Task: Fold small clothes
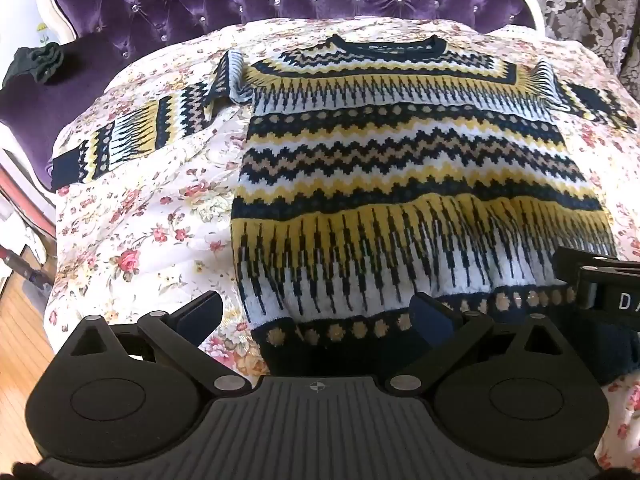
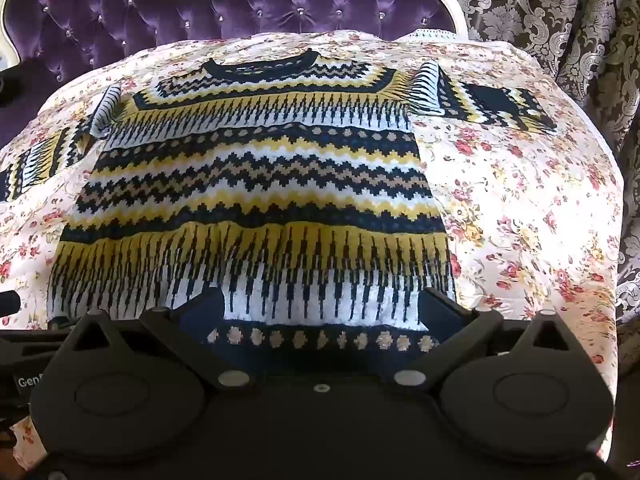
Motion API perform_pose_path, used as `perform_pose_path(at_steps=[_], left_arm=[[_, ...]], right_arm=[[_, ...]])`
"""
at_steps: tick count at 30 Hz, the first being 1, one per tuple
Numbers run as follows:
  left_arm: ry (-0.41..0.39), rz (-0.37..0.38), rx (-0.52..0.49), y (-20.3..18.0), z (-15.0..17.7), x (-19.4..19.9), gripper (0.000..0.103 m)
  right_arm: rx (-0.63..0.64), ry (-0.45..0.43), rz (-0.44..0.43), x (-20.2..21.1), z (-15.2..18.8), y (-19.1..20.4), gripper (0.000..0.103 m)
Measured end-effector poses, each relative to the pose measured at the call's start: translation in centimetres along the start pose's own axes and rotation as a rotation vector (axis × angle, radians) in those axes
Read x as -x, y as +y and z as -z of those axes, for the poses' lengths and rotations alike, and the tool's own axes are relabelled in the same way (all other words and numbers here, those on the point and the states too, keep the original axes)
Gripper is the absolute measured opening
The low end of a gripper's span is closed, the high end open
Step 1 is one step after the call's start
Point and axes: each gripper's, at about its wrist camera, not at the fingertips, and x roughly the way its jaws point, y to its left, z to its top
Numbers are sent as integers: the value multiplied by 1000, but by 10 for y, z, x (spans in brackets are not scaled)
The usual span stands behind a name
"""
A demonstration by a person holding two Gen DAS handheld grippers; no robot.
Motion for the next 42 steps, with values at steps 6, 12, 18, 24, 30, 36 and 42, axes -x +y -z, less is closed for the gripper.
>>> perform_pose_path(at_steps=[6, 12, 18, 24, 30, 36, 42], left_arm=[[4, 2, 0, 0, 0, 0, 101], [8, 2, -2, 4, 2, -5, 101], [13, 3, 0, 4, 3, -5, 101], [22, 1, 1, 2, 1, -5, 101], [22, 2, 1, 2, 2, -5, 101], [22, 2, 2, 2, 2, -6, 101], [23, 3, 2, 3, 1, -6, 101]], right_arm=[[2, 1, 0, 1, -1, 0, 102], [2, -2, -1, 1, 0, 1, 102], [5, 3, -2, 0, 1, 2, 102], [13, 11, -4, -5, 3, 5, 102], [12, 16, -7, -5, 2, 5, 102], [13, 18, -8, -5, 3, 6, 102], [14, 20, -11, -5, 3, 6, 102]])
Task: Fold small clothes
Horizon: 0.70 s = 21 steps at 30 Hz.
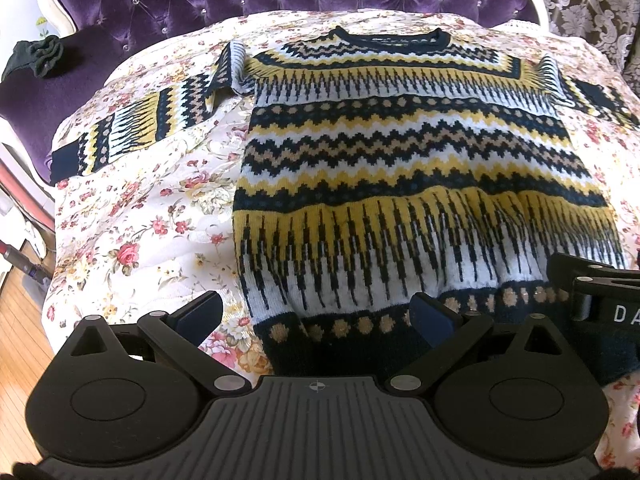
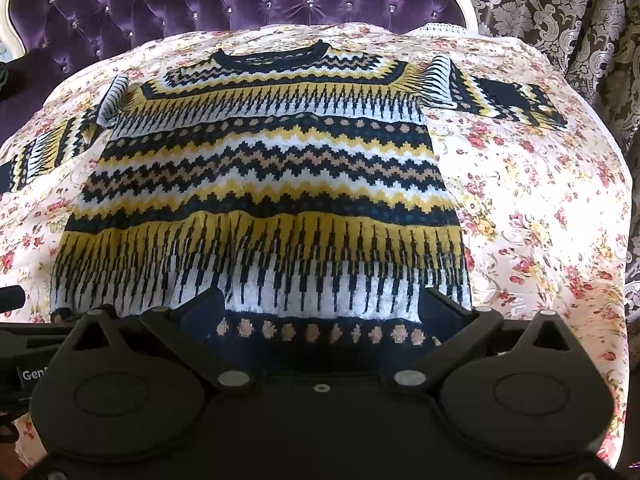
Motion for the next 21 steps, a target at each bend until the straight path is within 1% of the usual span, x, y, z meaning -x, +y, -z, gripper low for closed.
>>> perform_pose_path(at_steps=[21], left_arm=[[2, 2, 8, 4, -1, 0, 101]], right_arm=[[13, 9, -6, -1, 0, 4, 102]])
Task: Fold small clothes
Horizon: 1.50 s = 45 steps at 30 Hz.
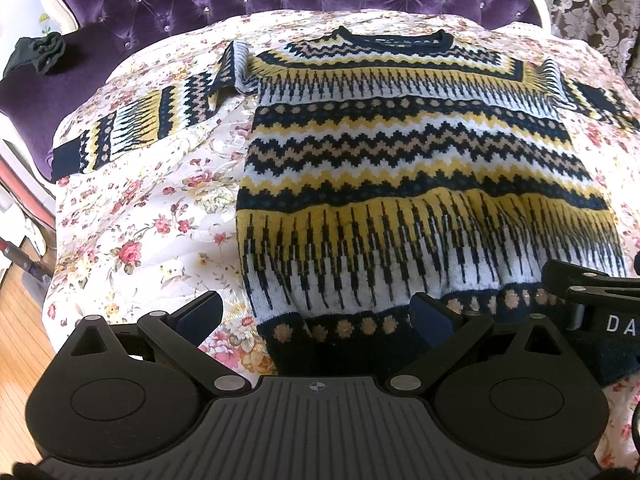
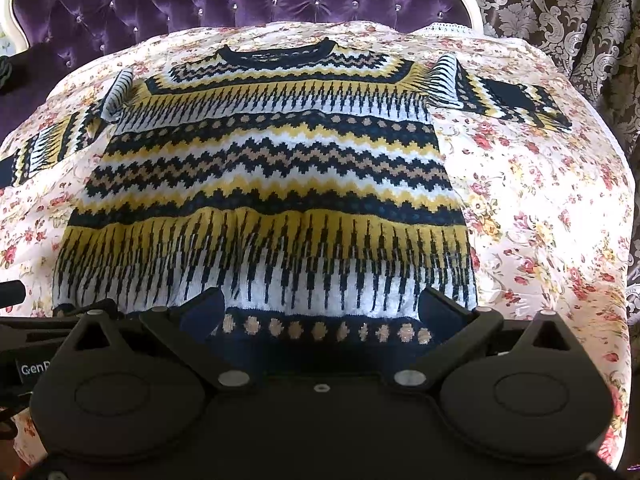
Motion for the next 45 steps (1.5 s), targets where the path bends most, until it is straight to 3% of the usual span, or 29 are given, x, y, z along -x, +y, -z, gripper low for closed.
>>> perform_pose_path(at_steps=[33, 37, 45], left_arm=[[-12, 6, 8, -1, -1, -2, 101], [-29, 21, 19, 0, -1, -2, 92], [-28, 47, 21, 0, -4, -4, 92]], right_arm=[[19, 16, 10, -4, 0, 4, 102], [21, 17, 11, -5, 0, 4, 102], [21, 19, 13, -6, -3, 4, 102]])
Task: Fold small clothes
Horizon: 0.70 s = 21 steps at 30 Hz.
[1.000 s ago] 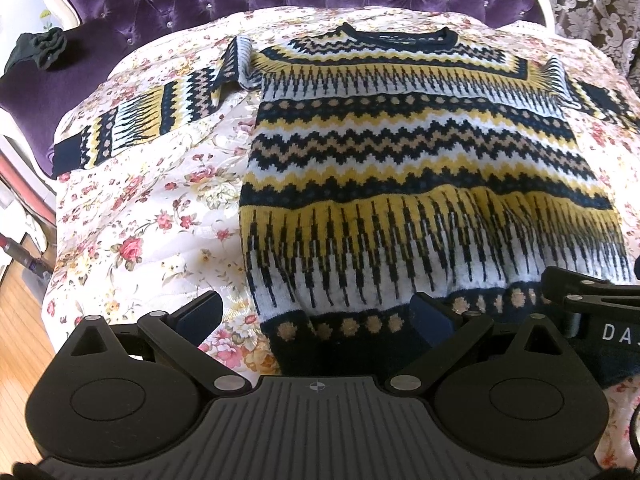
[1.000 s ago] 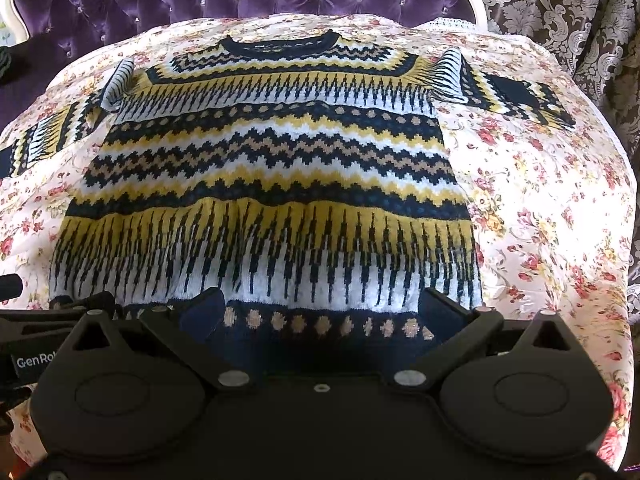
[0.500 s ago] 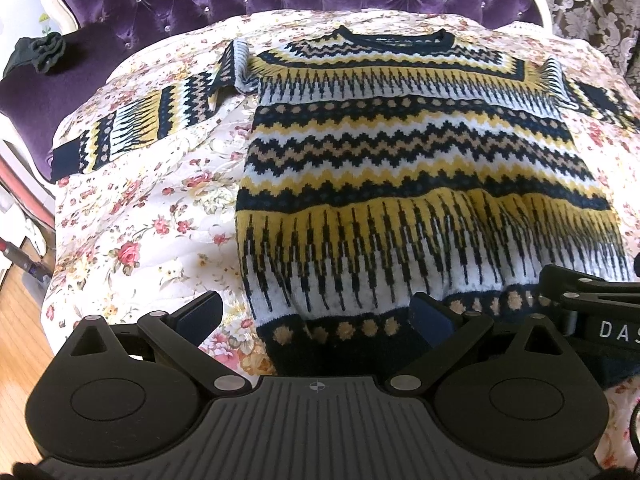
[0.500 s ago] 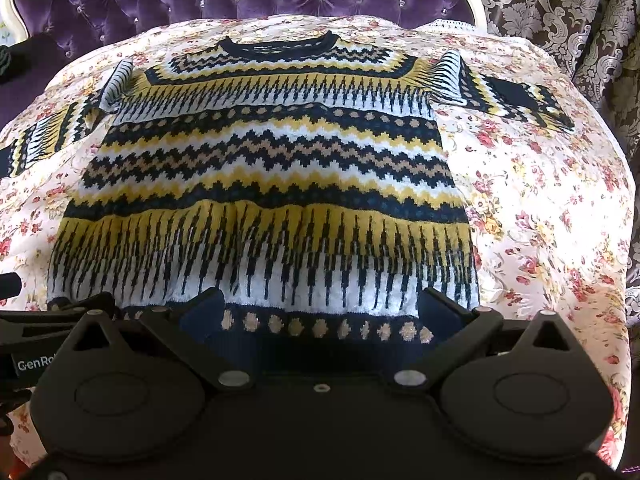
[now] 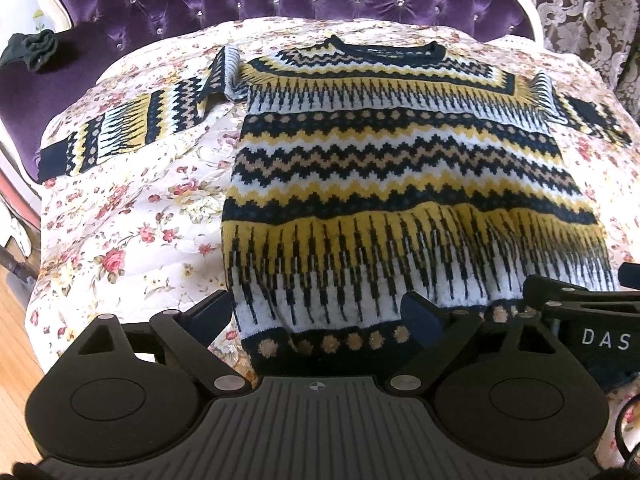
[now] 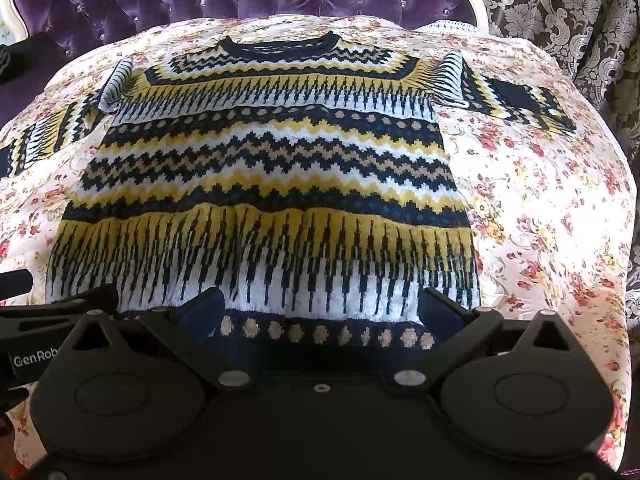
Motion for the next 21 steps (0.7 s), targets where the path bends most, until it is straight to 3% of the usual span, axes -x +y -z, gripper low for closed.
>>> perform_pose_path(at_steps=[10, 14, 19, 21], left_arm=[[-54, 3, 32, 8, -8, 1, 92], [-77, 7, 32, 13, -20, 3, 92], [-109, 128, 75, 26, -44, 6, 92], [-137, 139, 72, 26, -55, 9, 92]], right_arm=[[-17, -1, -14, -7, -5, -5, 102], [-63, -22, -92, -4, -12, -17, 102], [-168, -82, -263, 1, -28, -49, 102], [-179, -93, -301, 1, -40, -62, 102]])
